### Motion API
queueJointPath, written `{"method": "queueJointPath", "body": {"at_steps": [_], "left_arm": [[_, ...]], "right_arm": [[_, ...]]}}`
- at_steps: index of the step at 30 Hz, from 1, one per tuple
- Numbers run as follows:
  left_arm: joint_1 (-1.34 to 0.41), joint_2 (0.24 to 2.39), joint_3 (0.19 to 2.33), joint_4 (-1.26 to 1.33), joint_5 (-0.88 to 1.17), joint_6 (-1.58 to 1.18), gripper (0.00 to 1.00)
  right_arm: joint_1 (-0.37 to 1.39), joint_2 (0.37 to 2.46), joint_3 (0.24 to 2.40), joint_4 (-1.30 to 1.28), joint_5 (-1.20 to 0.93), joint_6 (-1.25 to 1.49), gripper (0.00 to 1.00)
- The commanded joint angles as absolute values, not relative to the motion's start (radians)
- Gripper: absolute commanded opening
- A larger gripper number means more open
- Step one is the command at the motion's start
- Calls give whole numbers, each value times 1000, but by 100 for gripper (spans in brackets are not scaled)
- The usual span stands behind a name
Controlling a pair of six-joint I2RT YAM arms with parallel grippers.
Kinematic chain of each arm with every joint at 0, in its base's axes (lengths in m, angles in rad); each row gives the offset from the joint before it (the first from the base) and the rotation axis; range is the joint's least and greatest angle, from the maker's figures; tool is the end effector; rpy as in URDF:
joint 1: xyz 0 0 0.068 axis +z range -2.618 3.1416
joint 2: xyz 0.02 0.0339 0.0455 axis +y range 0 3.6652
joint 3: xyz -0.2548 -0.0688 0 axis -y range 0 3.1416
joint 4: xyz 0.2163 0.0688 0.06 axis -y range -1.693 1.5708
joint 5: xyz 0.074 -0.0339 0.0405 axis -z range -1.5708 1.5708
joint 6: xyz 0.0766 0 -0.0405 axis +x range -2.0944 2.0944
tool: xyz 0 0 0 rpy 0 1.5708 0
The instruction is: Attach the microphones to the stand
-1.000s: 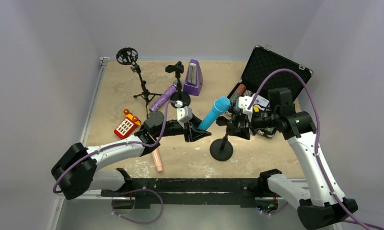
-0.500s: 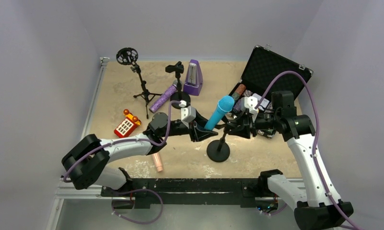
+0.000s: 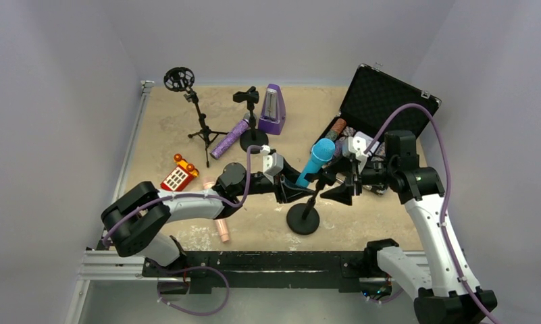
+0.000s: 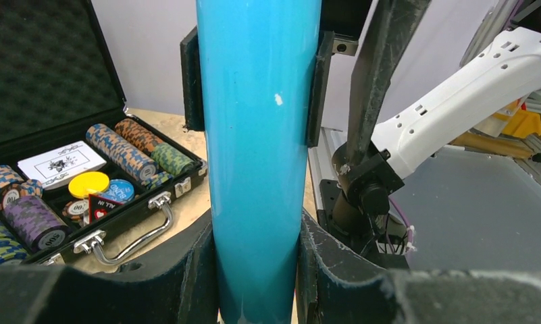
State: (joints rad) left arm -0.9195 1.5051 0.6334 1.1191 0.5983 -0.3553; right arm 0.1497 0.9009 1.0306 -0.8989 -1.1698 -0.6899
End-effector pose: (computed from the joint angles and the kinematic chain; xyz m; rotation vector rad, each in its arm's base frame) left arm 0.1606 -0.2818 0.2744 0.9361 1.2083 -1.4382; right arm 0.1310 0.0911 0.3284 -1.2605 1.5168 0.9971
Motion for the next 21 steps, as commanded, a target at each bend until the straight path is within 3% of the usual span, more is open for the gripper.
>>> {"method": "queueJointPath", "body": {"at_steps": [1,4,7,17,21], "left_arm": [[-933,1493,666,1196,578,-357,3],[-933,1471,636,1197,548,-363,44],[-933,1440,610,1186,525,-365,65],[-918,1199,478,1007,494,-271,87],[-913,1045,397,872,475,-221,89]], "right_arm": [[156,865,1047,-864,-1243,-677,85],[156,856,1073,-879,-1235,-672,90],[156,860,1100,-908,-1236,-684,93],[134,775,969,-822,-1238,-675,97],[129,686,827,-668,-1251,-640,98]]}}
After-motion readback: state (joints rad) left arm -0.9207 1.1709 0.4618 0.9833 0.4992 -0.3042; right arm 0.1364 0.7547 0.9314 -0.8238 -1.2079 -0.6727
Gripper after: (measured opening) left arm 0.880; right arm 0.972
